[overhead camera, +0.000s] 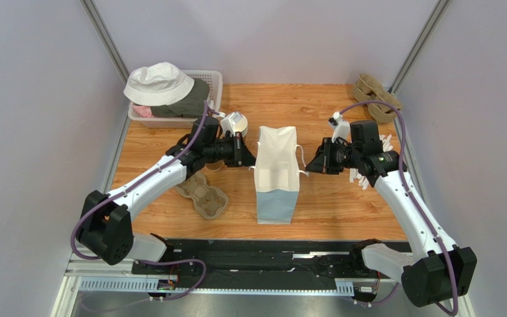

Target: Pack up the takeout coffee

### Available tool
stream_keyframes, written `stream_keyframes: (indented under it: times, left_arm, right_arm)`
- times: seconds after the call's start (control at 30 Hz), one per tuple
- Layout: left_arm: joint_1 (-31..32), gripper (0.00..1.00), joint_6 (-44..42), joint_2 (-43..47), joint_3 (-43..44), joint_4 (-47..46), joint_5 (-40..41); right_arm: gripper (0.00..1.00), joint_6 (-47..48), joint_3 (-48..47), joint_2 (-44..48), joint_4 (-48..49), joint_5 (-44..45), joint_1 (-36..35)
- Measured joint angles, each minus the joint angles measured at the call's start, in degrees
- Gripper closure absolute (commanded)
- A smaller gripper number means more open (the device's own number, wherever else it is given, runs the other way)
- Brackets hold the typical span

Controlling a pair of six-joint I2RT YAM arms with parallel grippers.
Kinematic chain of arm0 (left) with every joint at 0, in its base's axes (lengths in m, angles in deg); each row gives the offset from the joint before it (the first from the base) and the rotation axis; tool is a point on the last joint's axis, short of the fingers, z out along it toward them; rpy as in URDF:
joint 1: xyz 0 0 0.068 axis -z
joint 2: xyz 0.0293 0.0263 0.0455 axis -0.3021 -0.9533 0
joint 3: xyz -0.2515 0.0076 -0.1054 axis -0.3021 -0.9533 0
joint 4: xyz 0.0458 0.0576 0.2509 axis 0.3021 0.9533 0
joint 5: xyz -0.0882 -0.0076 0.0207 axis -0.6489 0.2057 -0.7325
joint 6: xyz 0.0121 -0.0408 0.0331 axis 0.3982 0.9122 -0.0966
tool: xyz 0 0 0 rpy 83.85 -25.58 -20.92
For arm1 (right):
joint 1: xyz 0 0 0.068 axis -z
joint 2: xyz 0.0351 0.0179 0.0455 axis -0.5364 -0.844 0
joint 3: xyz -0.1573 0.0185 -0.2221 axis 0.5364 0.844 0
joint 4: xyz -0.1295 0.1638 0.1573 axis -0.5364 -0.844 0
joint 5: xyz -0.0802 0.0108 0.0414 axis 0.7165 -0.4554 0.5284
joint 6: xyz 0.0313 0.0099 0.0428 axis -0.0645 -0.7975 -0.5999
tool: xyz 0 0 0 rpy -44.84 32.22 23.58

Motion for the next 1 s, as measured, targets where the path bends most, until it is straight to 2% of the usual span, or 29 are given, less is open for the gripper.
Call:
stream_keyframes:
  times: [0.1,0.17,0.23,0.33,0.47,0.73,1.0]
  left_arm:
    - [0.17,0.95,-0.39,0.0,0.02,0.0,0.09]
    - [0.24,0.8,-1.09,0.0,0.11,0.28,0.42]
    - [0.28,0.61,-2.51,0.09,0.35,1.03,0.74]
    - [0.33,0.5,-5.07,1.14,0.46,3.21,1.97]
    - [0.24,0.43,-8.39,5.16,0.46,6.27,3.56]
    - [-1.14,0.3,-11.45,14.88,2.95,8.04,4.66]
    - [-1.2,0.18,-11.43,15.98,5.07,7.82,3.52]
  right_arm:
    - [1.0,-0.2,-0.02,-0.55,0.7,-0.63,-0.04]
    - [1.0,0.13,-0.22,-0.7,0.33,-0.63,-0.07]
    - [0.97,0.81,-1.18,-0.74,-0.98,-0.59,-0.02]
    - [0.89,1.92,-3.3,-0.79,-3.3,-0.55,0.39]
    - [0.72,3.32,-7.17,-0.72,-6.91,-0.59,1.9]
    - [0.57,3.82,-12.81,1.27,-9.38,-1.29,2.6]
    - [0.28,3.61,-16.04,1.57,-9.84,-2.16,2.6]
